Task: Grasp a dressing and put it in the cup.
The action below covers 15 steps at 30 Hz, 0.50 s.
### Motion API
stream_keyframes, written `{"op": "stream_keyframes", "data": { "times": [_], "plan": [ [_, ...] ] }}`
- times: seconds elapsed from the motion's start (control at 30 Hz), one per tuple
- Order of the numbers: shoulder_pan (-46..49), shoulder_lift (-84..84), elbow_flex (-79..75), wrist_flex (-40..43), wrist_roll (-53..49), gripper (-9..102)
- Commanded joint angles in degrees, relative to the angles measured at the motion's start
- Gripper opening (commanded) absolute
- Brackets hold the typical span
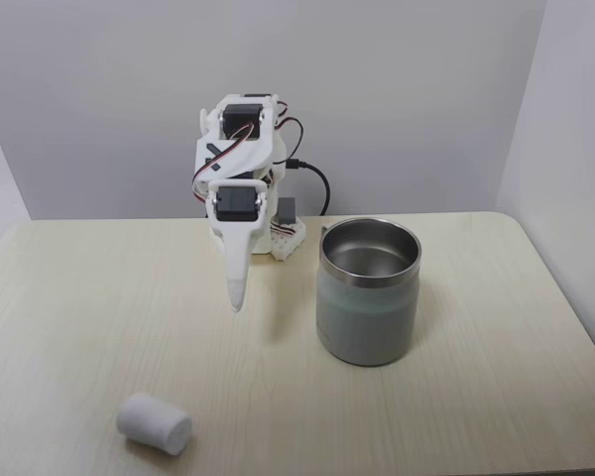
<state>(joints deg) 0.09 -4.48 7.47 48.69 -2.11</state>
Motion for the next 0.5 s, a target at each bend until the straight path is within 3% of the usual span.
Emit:
{"op": "stream_keyframes", "data": {
  "times": [0.0,0.47],
  "plan": [
    [2.37,-0.44,0.35,-0.26,3.60,0],
    [2.72,-0.44,0.44,-0.26,4.92,0]
  ]
}}
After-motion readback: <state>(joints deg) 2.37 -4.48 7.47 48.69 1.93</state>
